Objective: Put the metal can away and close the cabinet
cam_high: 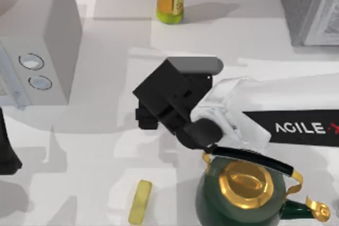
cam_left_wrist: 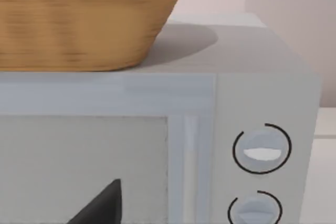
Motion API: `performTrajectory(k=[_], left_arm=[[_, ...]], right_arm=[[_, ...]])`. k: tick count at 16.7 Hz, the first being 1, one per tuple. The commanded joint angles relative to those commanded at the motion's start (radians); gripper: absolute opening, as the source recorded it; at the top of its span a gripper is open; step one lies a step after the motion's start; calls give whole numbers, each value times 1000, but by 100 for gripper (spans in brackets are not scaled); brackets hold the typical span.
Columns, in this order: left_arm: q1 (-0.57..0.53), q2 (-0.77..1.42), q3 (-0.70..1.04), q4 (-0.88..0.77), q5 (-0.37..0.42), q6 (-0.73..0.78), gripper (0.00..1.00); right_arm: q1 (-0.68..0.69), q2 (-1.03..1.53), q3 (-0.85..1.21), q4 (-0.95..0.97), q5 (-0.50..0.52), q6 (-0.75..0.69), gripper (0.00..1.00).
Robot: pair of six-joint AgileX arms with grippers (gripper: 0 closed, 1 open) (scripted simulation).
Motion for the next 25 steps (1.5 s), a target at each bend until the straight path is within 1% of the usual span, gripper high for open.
performTrajectory(k=[5, 13, 17, 25], left_arm=[[0, 0, 0, 0, 0, 0, 100], [0, 0, 0, 0, 0, 0, 100], [0, 0, 0, 0, 0, 0, 100], [0, 0, 0, 0, 0, 0, 100]], right_arm=[[-12, 6, 7, 9, -6, -11, 100], [-82, 163, 58, 150, -41, -80, 100], [-82, 168, 57, 155, -41, -81, 100], [-82, 168, 57, 155, -41, -81, 40]])
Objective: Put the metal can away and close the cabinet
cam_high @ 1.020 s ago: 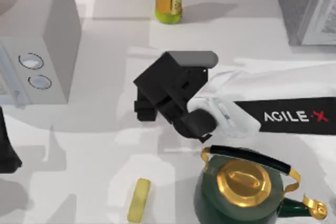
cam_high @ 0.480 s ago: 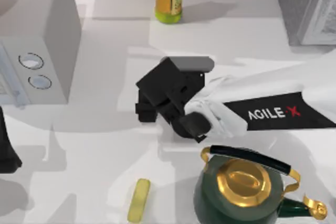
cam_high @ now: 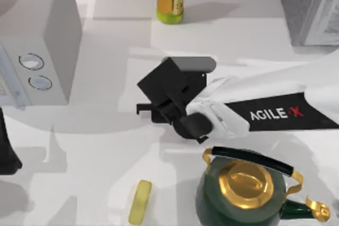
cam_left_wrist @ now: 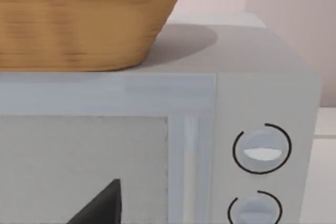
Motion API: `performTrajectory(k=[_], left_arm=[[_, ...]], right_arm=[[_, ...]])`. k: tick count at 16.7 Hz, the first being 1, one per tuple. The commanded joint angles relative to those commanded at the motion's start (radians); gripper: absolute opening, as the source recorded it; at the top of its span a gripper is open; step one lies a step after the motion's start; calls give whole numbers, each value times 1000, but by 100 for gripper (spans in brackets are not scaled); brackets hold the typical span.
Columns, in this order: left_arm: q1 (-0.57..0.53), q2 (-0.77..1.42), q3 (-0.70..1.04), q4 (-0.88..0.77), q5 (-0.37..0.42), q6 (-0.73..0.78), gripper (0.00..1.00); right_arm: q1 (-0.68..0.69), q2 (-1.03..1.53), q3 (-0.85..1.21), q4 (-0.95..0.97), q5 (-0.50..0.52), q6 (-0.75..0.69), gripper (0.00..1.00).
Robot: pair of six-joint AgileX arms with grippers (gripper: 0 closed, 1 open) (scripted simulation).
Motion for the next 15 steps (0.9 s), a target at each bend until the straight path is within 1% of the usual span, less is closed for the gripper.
performTrajectory(k=[5, 6, 15], left_arm=[[0, 0, 0, 0, 0, 0, 100], [0, 0, 0, 0, 0, 0, 100], [0, 0, 0, 0, 0, 0, 100]], right_arm=[[0, 0, 0, 0, 0, 0, 2], [0, 0, 0, 0, 0, 0, 0], [3, -3, 3, -2, 0, 1, 0]])
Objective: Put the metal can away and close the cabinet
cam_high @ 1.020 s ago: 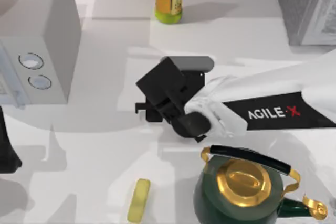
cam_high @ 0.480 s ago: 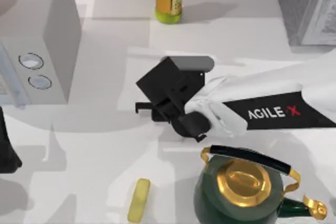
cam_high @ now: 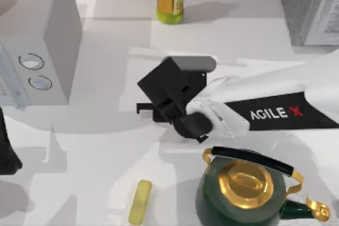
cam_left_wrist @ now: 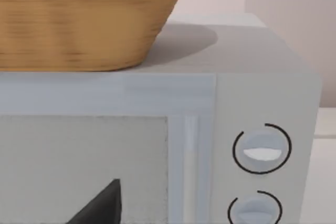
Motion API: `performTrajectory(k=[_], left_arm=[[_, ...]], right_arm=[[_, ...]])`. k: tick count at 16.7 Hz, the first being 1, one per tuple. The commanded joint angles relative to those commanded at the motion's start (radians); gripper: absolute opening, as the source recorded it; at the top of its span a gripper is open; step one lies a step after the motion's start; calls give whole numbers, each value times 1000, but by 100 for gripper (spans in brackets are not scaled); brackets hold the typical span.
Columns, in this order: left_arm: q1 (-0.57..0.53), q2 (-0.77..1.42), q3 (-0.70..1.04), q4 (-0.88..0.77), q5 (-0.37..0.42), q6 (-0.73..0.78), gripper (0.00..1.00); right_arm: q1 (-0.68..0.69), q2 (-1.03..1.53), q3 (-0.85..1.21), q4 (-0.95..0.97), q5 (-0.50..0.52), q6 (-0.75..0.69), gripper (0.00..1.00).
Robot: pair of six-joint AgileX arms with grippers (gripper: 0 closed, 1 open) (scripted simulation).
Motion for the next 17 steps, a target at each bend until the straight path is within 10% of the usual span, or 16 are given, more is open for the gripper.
performTrajectory(k=[17], left_arm=[[0, 0, 0, 0, 0, 0, 100]], right_arm=[[-3, -194, 342, -535, -4, -5, 0]])
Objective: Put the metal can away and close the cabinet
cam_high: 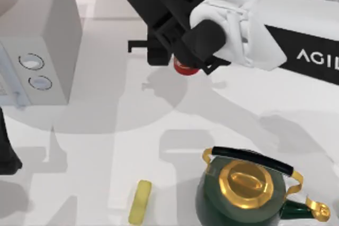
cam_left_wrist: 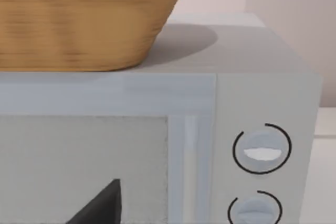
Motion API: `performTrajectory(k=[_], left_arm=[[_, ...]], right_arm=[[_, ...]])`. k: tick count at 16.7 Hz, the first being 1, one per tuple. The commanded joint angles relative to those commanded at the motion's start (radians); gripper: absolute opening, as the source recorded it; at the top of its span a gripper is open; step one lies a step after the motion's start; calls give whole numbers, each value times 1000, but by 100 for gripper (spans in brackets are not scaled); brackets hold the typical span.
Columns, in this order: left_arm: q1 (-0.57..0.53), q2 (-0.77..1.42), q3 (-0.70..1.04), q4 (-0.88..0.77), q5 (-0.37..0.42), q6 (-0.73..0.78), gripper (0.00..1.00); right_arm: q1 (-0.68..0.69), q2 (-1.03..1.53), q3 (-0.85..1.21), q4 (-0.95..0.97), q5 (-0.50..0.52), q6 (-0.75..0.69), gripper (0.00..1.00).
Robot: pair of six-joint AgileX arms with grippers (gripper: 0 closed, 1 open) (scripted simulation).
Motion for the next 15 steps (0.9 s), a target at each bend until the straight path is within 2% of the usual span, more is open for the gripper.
performTrajectory(k=[4, 8, 11, 15], left_arm=[[0, 0, 0, 0, 0, 0, 100], [0, 0, 0, 0, 0, 0, 100], [0, 0, 0, 0, 0, 0, 100], [0, 0, 0, 0, 0, 0, 100]], right_arm=[[-13, -19, -31, 11, -2, -16, 0], [-108, -184, -196, 70, -27, -101, 0], [-215, -415, -379, 154, -76, -188, 0], [-385, -861, -703, 298, -178, -314, 0]])
